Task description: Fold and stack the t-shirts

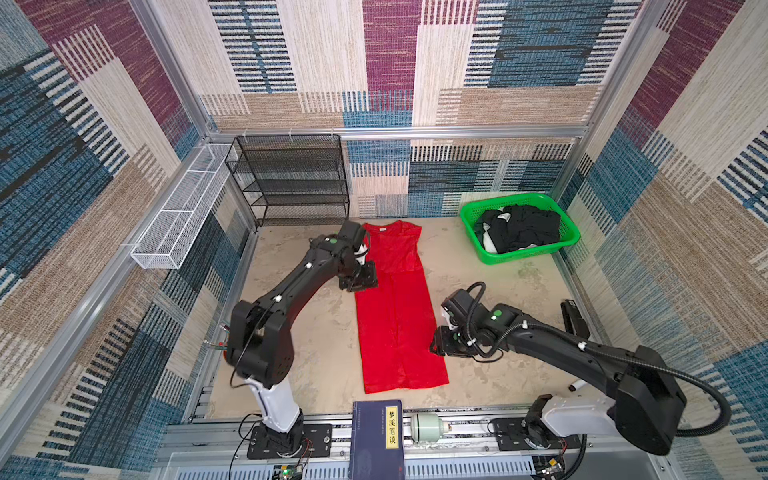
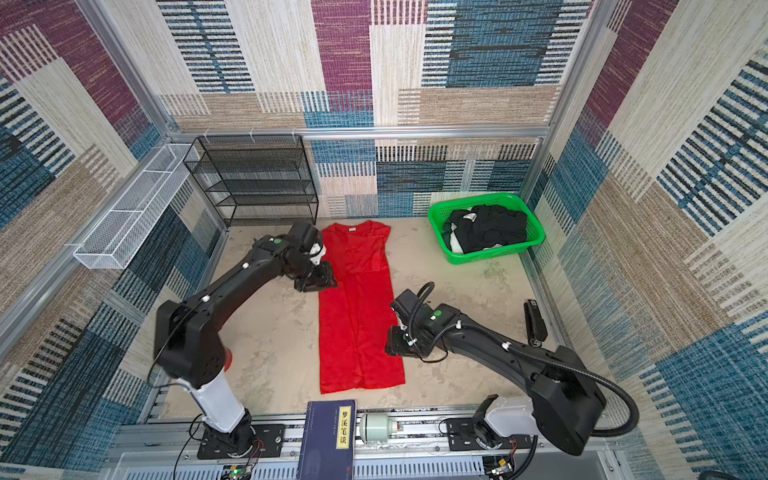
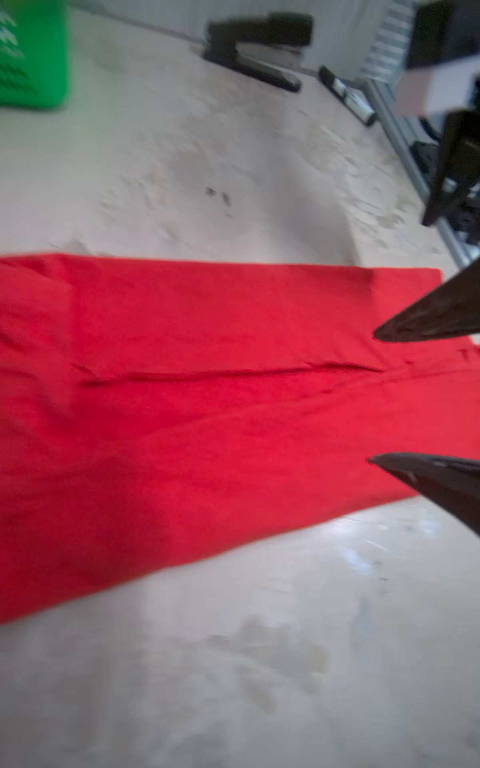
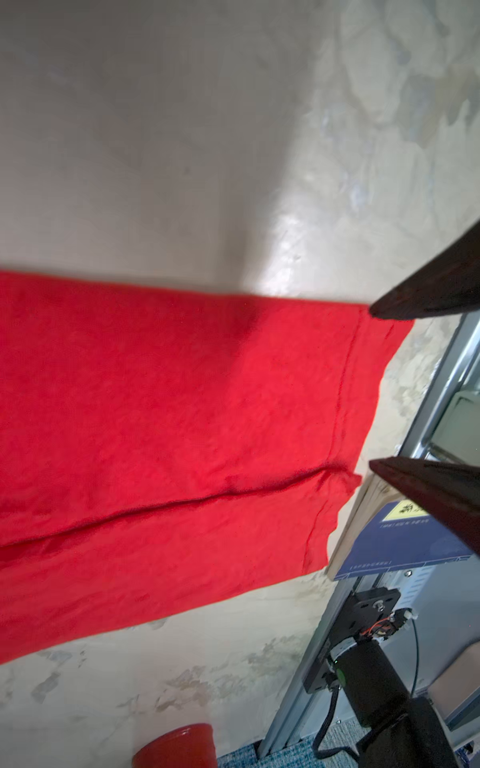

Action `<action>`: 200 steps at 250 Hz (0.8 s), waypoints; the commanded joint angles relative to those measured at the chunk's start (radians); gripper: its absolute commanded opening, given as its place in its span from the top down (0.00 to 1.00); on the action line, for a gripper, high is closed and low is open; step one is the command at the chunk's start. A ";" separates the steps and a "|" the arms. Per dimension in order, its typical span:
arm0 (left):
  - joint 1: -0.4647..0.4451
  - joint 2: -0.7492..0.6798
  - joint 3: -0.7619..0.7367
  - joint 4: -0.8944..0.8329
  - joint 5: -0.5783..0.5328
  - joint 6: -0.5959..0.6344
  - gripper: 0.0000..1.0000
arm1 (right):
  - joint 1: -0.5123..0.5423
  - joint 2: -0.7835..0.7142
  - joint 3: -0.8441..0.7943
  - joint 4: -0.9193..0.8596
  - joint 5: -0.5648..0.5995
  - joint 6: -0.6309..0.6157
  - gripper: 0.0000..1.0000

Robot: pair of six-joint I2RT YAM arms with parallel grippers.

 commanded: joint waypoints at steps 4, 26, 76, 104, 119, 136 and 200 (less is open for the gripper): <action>-0.034 -0.228 -0.295 0.101 0.070 -0.162 0.55 | 0.000 -0.064 -0.102 0.056 -0.038 0.049 0.43; -0.065 -0.380 -0.487 0.133 0.108 -0.240 0.55 | 0.000 -0.087 -0.172 0.089 -0.071 0.051 0.43; -0.143 -0.520 -0.712 0.183 0.192 -0.332 0.54 | 0.000 -0.117 -0.231 0.143 -0.098 0.041 0.43; -0.173 -0.532 -0.759 0.190 0.181 -0.345 0.55 | 0.000 -0.062 -0.249 0.191 -0.115 0.039 0.43; -0.181 -0.522 -0.790 0.232 0.198 -0.364 0.55 | -0.001 -0.043 -0.248 0.207 -0.106 0.048 0.44; -0.193 -0.494 -0.795 0.244 0.197 -0.361 0.55 | 0.000 -0.026 -0.247 0.228 -0.101 0.057 0.46; -0.227 -0.404 -0.787 0.281 0.181 -0.384 0.55 | 0.000 0.022 -0.229 0.227 -0.100 0.053 0.49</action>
